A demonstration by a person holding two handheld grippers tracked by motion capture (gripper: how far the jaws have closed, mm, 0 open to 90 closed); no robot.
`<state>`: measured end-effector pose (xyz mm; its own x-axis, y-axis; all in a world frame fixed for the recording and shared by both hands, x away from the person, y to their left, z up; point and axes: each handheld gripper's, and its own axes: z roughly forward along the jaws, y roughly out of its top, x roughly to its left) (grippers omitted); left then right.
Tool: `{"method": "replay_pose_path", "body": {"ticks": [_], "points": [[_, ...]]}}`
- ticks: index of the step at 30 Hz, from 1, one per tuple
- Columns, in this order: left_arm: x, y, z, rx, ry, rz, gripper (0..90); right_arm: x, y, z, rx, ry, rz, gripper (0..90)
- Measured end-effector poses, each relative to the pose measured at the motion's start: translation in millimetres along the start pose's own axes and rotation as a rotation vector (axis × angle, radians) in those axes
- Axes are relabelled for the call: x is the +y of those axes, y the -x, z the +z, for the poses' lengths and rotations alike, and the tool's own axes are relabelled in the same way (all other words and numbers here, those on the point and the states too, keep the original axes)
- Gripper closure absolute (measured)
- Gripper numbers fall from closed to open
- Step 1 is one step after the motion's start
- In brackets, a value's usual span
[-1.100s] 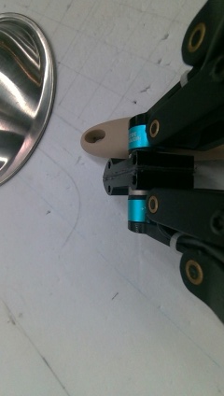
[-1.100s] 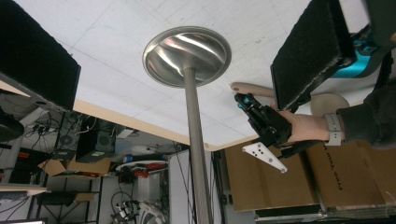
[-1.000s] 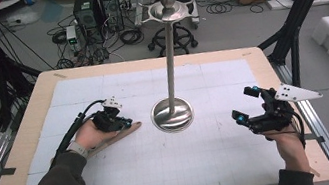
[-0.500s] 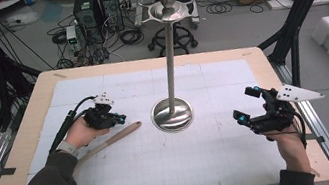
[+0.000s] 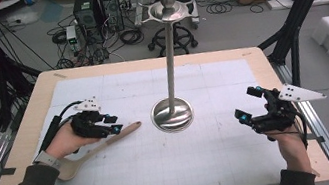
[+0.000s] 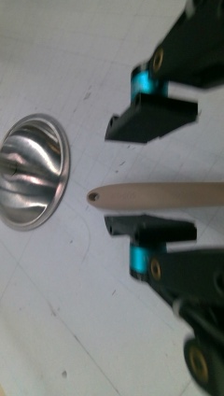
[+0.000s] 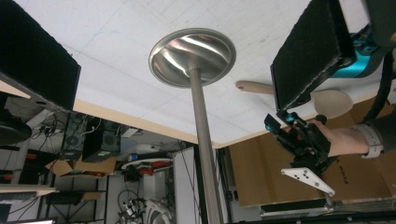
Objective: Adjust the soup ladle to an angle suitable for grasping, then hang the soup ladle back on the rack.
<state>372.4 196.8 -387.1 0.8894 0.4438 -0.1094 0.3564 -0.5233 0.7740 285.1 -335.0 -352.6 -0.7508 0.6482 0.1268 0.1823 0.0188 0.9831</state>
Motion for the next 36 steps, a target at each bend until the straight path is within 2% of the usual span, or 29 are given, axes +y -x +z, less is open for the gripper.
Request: {"method": "replay_pose_path", "body": {"ticks": [2,4,5,7,13,16,18,22,24,27,30,35,36], "points": [[0.0,1.4,-3.7,-0.026,0.025,0.007,30.6,-0.9,0.0,1.0,0.008,-0.012,-0.003,0.5],[1.4,1.0,-8.2,-0.031,0.039,-0.022,12.5,-1.1,-0.5,1.2,0.009,-0.015,0.001,0.5],[1.4,0.8,-10.3,-0.033,0.047,-0.030,8.7,-0.9,-0.7,1.1,0.011,-0.014,0.000,0.5],[0.0,1.7,-14.8,-0.011,0.047,-0.004,8.6,-0.3,-0.8,1.0,0.012,-0.008,-0.002,0.5],[-14.8,-4.8,-24.7,0.018,-0.062,-0.026,6.2,0.5,-0.5,2.3,0.006,-0.005,-0.015,0.5],[-23.5,-8.7,-29.2,0.053,-0.103,-0.019,6.2,-0.9,0.1,4.1,0.005,-0.017,-0.009,0.5],[-28.5,-10.2,-30.4,0.062,-0.136,-0.015,6.2,-0.7,0.0,4.0,0.004,-0.012,-0.008,0.5],[-36.4,-11.0,-30.2,0.061,-0.180,-0.013,7.7,0.3,-0.2,4.0,0.001,-0.009,-0.010,0.5],[-37.7,-10.6,-30.2,0.058,-0.202,0.005,10.9,1.1,-0.5,4.6,0.008,-0.006,-0.014,0.5],[-38.9,-10.7,-28.9,0.052,-0.222,0.008,15.0,1.4,-0.1,6.8,0.014,-0.012,-0.017,0.5],[-40.6,-12.2,-27.1,0.059,-0.242,-0.008,18.3,0.8,0.4,7.0,0.015,-0.019,-0.014,0.5],[-43.2,-19.7,-25.7,0.038,-0.294,-0.024,25.2,-1.5,1.9,6.1,-0.008,-0.011,-0.013,0.5],[-43.3,-20.9,-25.2,0.033,-0.312,-0.015,27.5,-2.9,2.3,5.2,-0.010,-0.013,-0.010,0.5]]}}
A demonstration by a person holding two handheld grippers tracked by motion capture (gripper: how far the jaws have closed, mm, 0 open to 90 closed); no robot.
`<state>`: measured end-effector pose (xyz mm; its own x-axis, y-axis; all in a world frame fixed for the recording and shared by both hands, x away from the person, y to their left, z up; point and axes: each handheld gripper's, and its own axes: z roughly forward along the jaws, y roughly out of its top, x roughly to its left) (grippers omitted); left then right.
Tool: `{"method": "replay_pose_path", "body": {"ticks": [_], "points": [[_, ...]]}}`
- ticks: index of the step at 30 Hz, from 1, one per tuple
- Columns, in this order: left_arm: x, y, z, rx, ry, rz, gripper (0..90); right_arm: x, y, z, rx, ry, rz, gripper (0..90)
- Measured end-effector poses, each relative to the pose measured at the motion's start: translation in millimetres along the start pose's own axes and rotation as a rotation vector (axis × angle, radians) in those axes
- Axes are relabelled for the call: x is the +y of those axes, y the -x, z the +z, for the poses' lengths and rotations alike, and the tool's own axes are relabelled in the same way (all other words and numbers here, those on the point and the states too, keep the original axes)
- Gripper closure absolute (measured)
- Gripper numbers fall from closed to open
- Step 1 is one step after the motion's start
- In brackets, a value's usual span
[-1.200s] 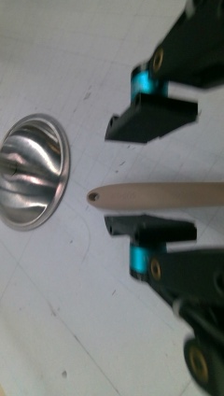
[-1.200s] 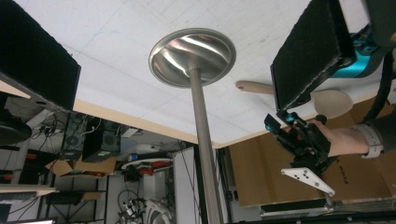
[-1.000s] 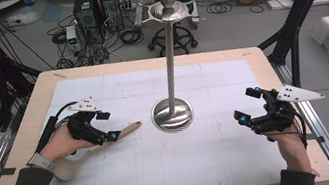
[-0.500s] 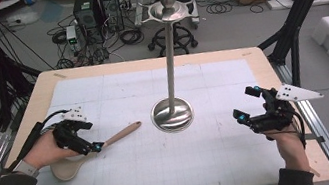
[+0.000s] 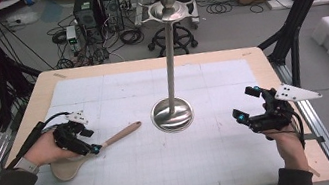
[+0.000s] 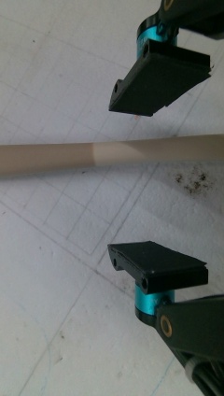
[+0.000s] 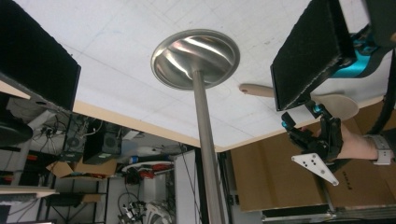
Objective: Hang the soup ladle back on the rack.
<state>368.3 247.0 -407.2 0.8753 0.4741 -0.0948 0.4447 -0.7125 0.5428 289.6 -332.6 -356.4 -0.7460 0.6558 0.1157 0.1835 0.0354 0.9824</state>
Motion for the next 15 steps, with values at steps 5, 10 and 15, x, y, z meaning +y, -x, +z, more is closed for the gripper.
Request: {"method": "replay_pose_path", "body": {"ticks": [5,10,15], "points": [[1.1,2.0,6.0,-0.014,-0.057,0.031,34.8,-0.5,-0.5,-2.0,0.000,0.002,0.002,0.5],[2.5,6.7,9.0,-0.017,-0.104,0.055,41.0,-0.6,-0.4,-1.8,-0.001,0.000,0.003,0.5],[4.4,13.4,12.8,0.003,-0.163,0.105,50.2,-0.3,-0.8,-1.2,0.004,0.001,0.002,0.5]]}}
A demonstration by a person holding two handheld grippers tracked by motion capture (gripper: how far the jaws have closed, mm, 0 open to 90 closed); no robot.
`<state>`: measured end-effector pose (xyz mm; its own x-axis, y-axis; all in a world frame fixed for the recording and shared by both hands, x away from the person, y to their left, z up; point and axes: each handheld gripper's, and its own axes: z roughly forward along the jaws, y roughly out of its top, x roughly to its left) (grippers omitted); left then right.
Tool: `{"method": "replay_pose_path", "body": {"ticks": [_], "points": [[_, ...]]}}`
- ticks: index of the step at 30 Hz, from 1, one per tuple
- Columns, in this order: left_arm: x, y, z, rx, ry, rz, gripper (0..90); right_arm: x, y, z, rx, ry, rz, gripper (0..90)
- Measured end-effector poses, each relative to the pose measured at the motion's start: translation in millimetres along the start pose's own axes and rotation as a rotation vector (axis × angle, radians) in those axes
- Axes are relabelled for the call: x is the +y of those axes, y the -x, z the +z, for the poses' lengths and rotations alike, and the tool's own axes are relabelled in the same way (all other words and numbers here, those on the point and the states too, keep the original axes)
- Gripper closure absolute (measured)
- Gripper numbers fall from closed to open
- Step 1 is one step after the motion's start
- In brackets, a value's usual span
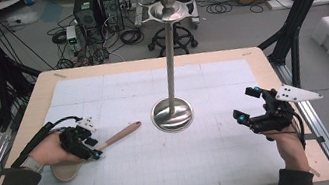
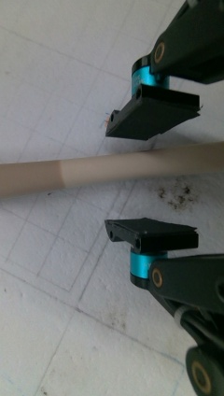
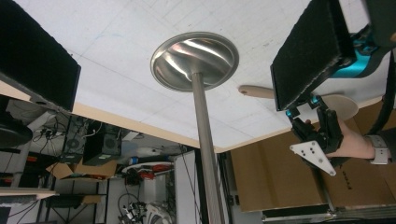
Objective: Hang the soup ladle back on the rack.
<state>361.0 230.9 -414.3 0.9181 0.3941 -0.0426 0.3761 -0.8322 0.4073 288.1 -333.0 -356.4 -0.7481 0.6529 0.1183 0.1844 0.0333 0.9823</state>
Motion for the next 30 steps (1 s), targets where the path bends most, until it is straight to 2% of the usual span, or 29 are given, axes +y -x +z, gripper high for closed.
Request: {"method": "replay_pose_path", "body": {"ticks": [4,13,19,21,24,30], "points": [[3.0,2.6,-2.2,0.022,-0.074,0.027,55.5,-0.1,0.3,0.2,0.000,-0.001,0.002,0.5],[7.6,6.0,-0.9,0.032,-0.107,0.028,63.6,-0.6,-0.1,2.0,0.002,-0.010,0.005,0.5],[12.4,5.7,0.3,0.028,-0.130,-0.015,74.6,-0.4,-0.3,4.1,0.003,-0.012,-0.002,0.5],[14.1,6.3,0.5,0.033,-0.142,-0.016,76.0,-0.4,-0.4,4.4,0.004,-0.012,-0.001,0.5],[13.9,6.1,-0.1,0.038,-0.140,-0.040,77.0,-0.4,-0.5,5.0,0.007,-0.017,-0.003,0.5],[6.6,7.2,-3.2,0.056,-0.074,-0.042,78.0,-0.2,-0.2,4.3,0.005,-0.012,-0.001,0.5]]}}
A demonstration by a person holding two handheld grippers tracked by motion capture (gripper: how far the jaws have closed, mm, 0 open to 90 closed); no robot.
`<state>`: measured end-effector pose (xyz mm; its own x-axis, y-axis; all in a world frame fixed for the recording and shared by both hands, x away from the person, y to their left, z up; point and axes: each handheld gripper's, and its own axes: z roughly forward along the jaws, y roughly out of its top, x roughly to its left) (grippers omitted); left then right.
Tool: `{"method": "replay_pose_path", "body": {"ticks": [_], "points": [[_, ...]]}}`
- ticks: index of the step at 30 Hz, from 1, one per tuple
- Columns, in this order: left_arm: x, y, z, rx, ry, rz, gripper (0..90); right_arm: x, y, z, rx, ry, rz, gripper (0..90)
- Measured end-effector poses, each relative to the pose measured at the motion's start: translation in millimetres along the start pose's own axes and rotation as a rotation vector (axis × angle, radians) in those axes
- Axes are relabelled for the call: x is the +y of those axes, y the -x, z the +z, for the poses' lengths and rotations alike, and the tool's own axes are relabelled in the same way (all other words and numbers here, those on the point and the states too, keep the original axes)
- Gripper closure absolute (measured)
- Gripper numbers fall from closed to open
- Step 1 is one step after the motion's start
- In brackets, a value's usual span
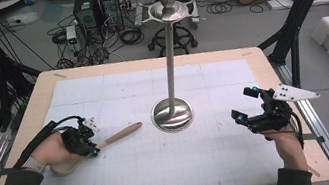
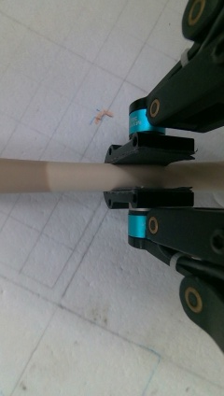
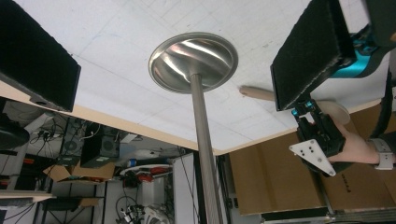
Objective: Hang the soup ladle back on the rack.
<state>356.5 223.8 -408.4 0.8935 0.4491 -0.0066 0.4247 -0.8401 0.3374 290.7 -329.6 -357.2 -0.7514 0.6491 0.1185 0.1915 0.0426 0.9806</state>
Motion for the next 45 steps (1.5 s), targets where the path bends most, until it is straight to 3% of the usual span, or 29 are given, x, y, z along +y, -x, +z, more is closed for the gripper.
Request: {"method": "replay_pose_path", "body": {"ticks": [4,8,17,22,28,30,35,40,45], "points": [[-11.5,-3.7,-10.5,0.008,0.125,-0.047,78.0,0.1,-0.1,-0.3,-0.003,0.000,0.003,0.5],[-21.7,-6.2,-28.1,0.011,0.277,-0.120,78.1,0.1,-0.1,0.3,-0.004,-0.001,0.002,0.5],[-28.1,-1.7,-57.7,0.073,0.480,-0.170,78.0,1.4,-2.2,1.9,-0.001,-0.004,-0.002,0.5],[-29.5,2.3,-61.3,0.071,0.574,-0.196,78.0,1.5,-2.3,2.9,0.000,-0.005,-0.008,0.5],[-33.4,7.1,-62.6,0.090,0.740,-0.256,78.0,1.6,-2.1,2.5,-0.001,-0.005,-0.006,0.5],[-34.0,8.5,-62.9,0.103,0.776,-0.264,78.0,1.5,-2.1,2.3,-0.001,-0.004,-0.003,0.5],[-33.5,15.4,-65.9,0.183,0.883,-0.269,78.1,1.6,-1.9,1.8,-0.002,-0.004,-0.003,0.5],[-31.8,20.5,-73.3,0.182,0.975,-0.283,78.0,1.5,-1.7,2.3,-0.002,-0.002,-0.004,0.5],[-27.3,25.7,-76.5,0.176,0.998,-0.266,78.0,1.5,-1.7,2.7,0.000,-0.004,-0.004,0.5]]}}
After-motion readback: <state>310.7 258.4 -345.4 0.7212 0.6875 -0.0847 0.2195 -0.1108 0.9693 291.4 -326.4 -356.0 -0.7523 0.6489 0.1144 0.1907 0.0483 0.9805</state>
